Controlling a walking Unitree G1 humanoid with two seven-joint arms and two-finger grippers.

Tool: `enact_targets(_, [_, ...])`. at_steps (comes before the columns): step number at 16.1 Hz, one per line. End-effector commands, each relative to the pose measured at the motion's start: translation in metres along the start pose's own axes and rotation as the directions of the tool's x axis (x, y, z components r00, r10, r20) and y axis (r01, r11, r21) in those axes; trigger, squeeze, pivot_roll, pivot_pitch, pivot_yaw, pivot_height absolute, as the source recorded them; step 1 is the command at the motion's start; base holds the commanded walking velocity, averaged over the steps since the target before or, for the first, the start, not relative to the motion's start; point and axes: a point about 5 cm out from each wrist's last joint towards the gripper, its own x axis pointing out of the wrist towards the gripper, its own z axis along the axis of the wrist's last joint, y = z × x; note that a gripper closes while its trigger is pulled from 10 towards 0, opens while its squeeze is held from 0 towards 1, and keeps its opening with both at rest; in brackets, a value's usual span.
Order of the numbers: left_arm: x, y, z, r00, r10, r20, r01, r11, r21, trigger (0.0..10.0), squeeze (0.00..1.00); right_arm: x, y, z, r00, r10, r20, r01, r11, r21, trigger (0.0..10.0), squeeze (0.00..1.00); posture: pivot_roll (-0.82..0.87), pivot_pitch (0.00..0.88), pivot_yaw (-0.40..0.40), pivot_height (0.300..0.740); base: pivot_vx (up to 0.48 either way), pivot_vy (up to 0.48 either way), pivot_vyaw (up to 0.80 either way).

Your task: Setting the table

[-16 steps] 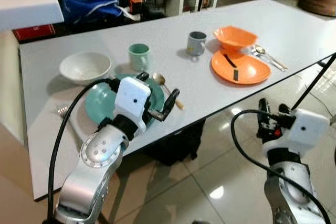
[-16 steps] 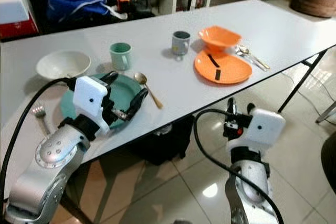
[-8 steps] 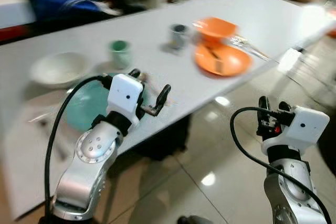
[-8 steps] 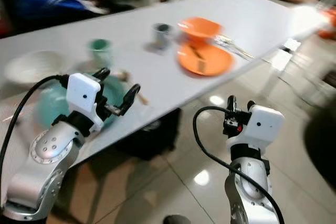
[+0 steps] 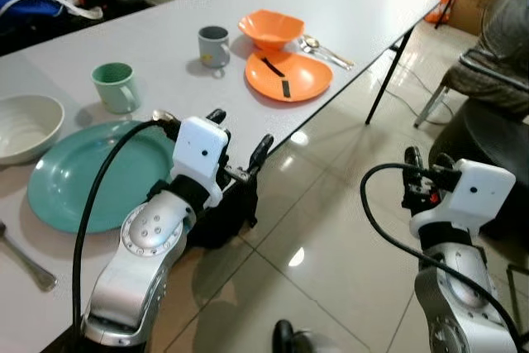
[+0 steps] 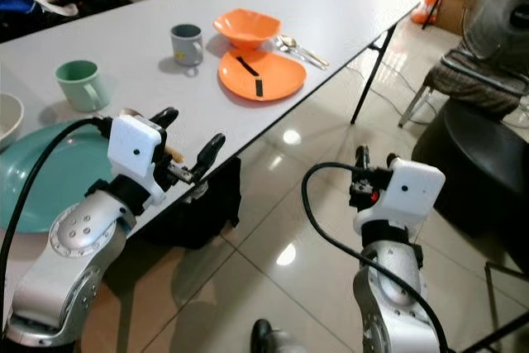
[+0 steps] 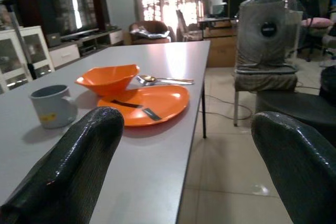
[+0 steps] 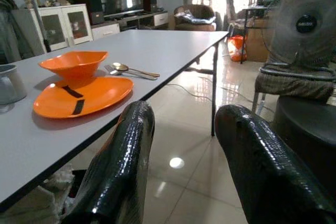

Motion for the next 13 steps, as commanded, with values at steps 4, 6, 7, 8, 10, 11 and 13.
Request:
enact_targets(4, [0.0027, -0.0017, 0.0058, 0.999, -0.029, 0.028, 0.029, 1.000, -0.007, 10.0, 0.00, 0.0011, -0.0013, 0.0036, 1.000, -0.013, 0.008, 0.013, 1.000, -0.006, 10.0, 0.00, 0.02, 0.075, -0.038, 0.740, 0.422, 0.000, 0.00])
enact_targets(6, [0.0034, -0.0017, 0.0072, 0.999, -0.041, 0.035, 0.041, 0.999, -0.005, 10.0, 0.00, 0.0015, -0.0012, 0.0038, 1.000, -0.017, 0.008, 0.017, 1.000, -0.006, 10.0, 0.00, 0.02, 0.075, -0.035, 0.740, 0.452, 0.000, -0.40])
enact_targets(7, [0.0036, -0.0016, 0.0075, 0.998, -0.042, 0.036, 0.042, 0.999, -0.004, 10.0, 0.00, 0.0015, -0.0012, 0.0037, 1.000, -0.018, 0.008, 0.018, 1.000, -0.005, 10.0, 0.00, 0.02, 0.075, -0.034, 0.740, 0.461, 0.000, 0.00])
enact_targets(8, [0.0043, -0.0018, 0.0083, 0.998, -0.046, 0.039, 0.046, 0.999, -0.004, 10.0, 0.00, 0.0016, -0.0010, 0.0038, 1.000, -0.019, 0.009, 0.019, 1.000, -0.004, 10.0, 0.00, 0.02, 0.074, -0.034, 0.740, 0.461, 0.000, 0.00])
enact_targets(10, [0.0051, -0.0023, 0.0090, 0.998, -0.052, 0.043, 0.053, 0.999, -0.001, 10.0, 0.00, 0.0017, -0.0005, 0.0039, 1.000, -0.020, 0.010, 0.020, 1.000, -0.001, 10.0, 0.00, 0.02, 0.071, -0.031, 0.740, 0.461, 0.000, 0.00])
enact_targets(11, [0.0059, -0.0031, 0.0096, 0.997, -0.060, 0.046, 0.060, 0.998, 0.000, 10.0, 0.00, 0.0015, 0.0000, 0.0041, 1.000, -0.022, 0.014, 0.022, 1.000, 0.001, 10.0, 0.00, 0.02, 0.070, -0.028, 0.740, 0.454, 0.000, 0.00])
enact_targets(13, [0.0061, -0.0032, 0.0099, 0.997, -0.064, 0.048, 0.064, 0.998, 0.000, 10.0, 0.00, 0.0011, 0.0006, 0.0045, 1.000, -0.023, 0.016, 0.023, 1.000, 0.002, 10.0, 0.00, 0.02, 0.070, -0.025, 0.740, 0.458, 0.000, 0.00])
